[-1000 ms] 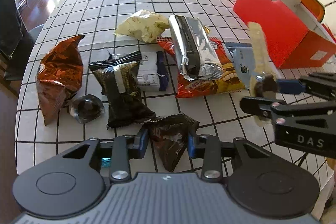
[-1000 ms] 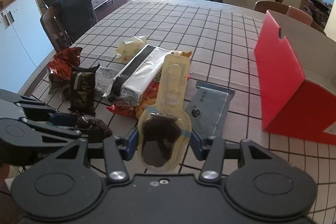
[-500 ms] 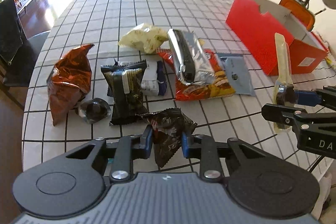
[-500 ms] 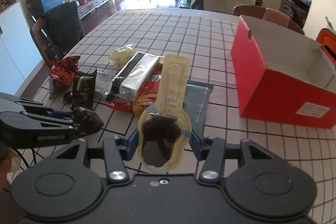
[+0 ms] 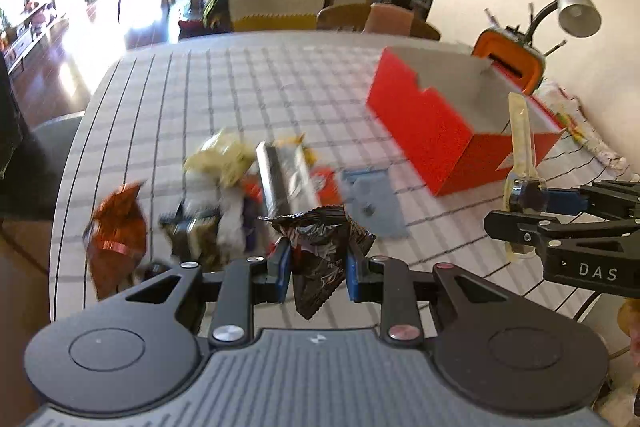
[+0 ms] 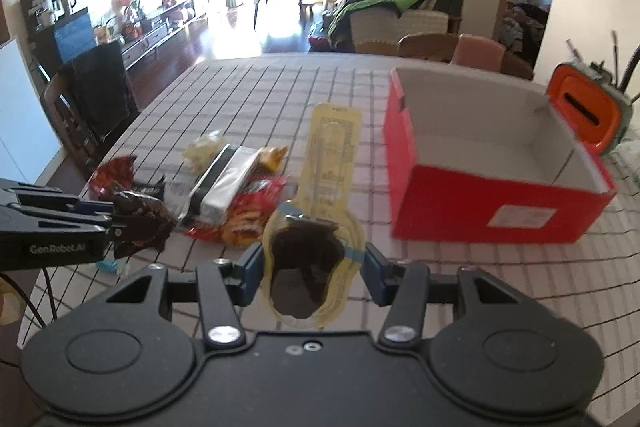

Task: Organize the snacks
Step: 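Carry both held snacks over the open red box with both tools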

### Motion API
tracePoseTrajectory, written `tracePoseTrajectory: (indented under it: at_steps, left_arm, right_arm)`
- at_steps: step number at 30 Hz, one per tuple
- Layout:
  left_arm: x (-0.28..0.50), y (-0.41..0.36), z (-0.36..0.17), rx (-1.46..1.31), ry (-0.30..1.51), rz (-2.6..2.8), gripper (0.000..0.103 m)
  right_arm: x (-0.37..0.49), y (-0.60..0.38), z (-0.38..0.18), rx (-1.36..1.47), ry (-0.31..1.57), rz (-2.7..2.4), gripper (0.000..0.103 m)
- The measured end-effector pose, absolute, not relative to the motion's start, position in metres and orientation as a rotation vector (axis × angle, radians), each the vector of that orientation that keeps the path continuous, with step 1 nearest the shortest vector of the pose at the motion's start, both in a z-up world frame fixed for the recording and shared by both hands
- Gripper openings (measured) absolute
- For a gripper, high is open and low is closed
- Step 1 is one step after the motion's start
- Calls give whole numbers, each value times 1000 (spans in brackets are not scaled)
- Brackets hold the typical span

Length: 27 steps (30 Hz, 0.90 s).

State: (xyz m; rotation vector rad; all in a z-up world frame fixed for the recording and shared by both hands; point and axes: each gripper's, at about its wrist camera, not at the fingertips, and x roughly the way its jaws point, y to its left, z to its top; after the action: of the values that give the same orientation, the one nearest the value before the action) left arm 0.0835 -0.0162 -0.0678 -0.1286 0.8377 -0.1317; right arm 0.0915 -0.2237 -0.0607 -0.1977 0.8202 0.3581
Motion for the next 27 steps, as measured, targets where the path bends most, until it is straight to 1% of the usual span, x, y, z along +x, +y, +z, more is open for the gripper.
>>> tracePoseTrajectory:
  at_steps: [5,13,20,27]
  left_arm:
    - [106,-41,-45,-113,806,-162,26]
    - [159,-101,-26,-83,781,-196,26]
    - [209,-159,-22,-57,799,-209,26]
    - [265,-205,-31,-30,850,-190,26]
  right_arm:
    - [113,-251,-41,-189,806,344,50]
    - [166,-306,-21,-173,799,319,50]
    - [217,-352,-22,-182,823,327,50]
    - [261,-382,-36,-197,850,334,50]
